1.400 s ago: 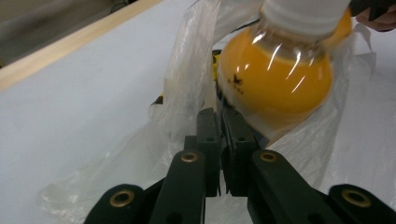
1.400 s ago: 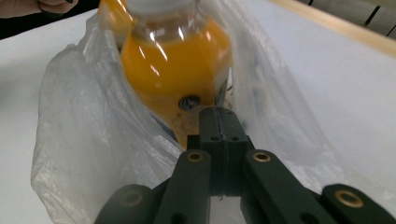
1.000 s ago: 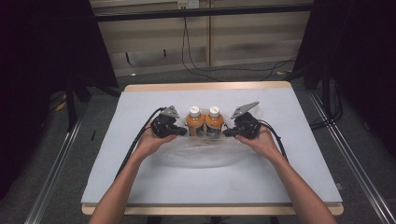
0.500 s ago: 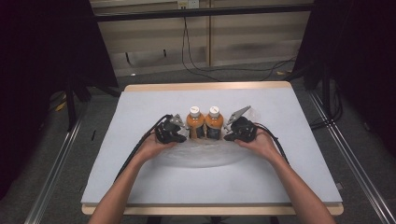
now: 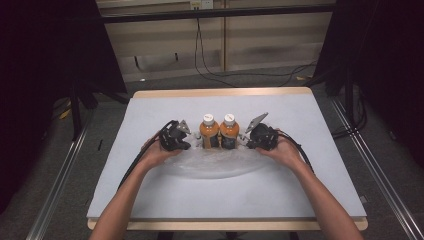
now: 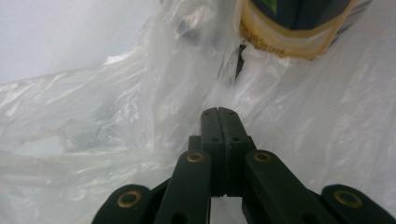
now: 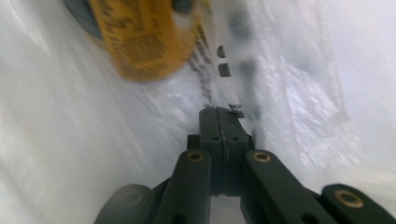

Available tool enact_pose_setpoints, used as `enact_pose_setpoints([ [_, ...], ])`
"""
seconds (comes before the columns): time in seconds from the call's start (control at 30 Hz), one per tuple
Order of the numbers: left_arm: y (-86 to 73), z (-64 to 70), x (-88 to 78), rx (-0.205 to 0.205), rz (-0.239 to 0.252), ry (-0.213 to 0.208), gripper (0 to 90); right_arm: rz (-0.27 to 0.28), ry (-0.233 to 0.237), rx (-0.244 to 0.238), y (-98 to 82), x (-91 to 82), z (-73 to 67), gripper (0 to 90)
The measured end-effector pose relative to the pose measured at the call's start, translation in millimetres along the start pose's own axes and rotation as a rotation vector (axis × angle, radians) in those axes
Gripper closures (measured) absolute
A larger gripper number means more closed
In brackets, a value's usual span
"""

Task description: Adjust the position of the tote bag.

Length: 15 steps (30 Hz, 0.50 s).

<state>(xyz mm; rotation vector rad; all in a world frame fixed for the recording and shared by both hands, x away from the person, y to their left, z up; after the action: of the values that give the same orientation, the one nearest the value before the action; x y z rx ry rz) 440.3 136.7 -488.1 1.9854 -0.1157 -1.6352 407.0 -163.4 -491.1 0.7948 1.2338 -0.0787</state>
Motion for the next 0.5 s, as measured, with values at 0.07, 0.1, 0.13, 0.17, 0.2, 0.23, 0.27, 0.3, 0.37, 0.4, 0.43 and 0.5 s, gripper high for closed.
enact_pose_setpoints([
  [0.07, -0.3, -0.4, -0.4, 0.006, -0.008, 0.008, 90.0, -0.015, -0.001, 0.006, -1.4, -0.8, 3.8, 90.0],
  [0.1, -0.5, -0.7, -0.5, 0.014, -0.013, 0.016, 90.0, -0.015, -0.001, 0.006, -1.4, -0.8, 3.8, 90.0],
  [0.13, -0.5, -0.9, -0.8, 0.019, -0.021, 0.018, 90.0, -0.019, 0.003, 0.005, -1.9, -1.2, 5.2, 90.0],
  [0.17, -0.5, -0.6, -0.9, 0.016, -0.024, 0.019, 90.0, -0.025, -0.002, -0.012, -2.4, -1.4, 8.1, 90.0],
  [0.2, -0.6, -0.6, -1.4, 0.018, -0.040, 0.030, 90.0, -0.040, -0.003, -0.020, -2.4, -1.9, 9.2, 90.0],
  [0.23, -0.6, -0.6, -1.4, 0.018, -0.040, 0.030, 90.0, -0.051, -0.008, -0.026, -2.1, -2.2, 9.1, 90.0],
  [0.27, -0.8, -0.6, -1.8, 0.024, -0.048, 0.050, 90.0, -0.051, -0.008, -0.026, -2.1, -2.2, 9.1, 90.0],
  [0.3, -0.8, -0.6, -2.6, 0.046, -0.062, 0.049, 90.0, -0.071, -0.017, -0.047, -1.7, -2.9, 9.2, 90.0],
  [0.37, -2.3, -0.1, -4.8, 0.060, -0.091, 0.044, 90.0, -0.101, -0.027, -0.081, -0.6, -3.6, 8.3, 90.0],
  [0.4, -3.5, 1.1, -5.6, 0.042, -0.094, 0.043, 90.0, -0.105, -0.022, -0.086, -1.5, -4.0, 8.9, 90.0],
  [0.43, -4.7, 0.1, -6.8, 0.063, -0.107, 0.030, 90.0, -0.109, -0.011, -0.096, -2.2, -4.8, 9.9, 90.0],
  [0.5, -7.8, 2.5, -8.7, 0.052, -0.111, 0.020, 90.0, -0.153, 0.017, -0.105, -3.1, -8.0, 9.2, 90.0],
])
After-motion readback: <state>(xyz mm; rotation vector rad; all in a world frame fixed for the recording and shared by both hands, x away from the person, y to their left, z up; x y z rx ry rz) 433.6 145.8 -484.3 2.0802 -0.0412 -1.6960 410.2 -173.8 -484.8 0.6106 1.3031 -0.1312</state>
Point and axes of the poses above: each handheld gripper's, and its own axes: x roughly forward along the jaws, y roughly out of its top, z roughly to its right, the point moved 3 cm from there along x, roughly forward along the jaws, and after that the axes turned 1 degree about -z, right-handed, at the moved point
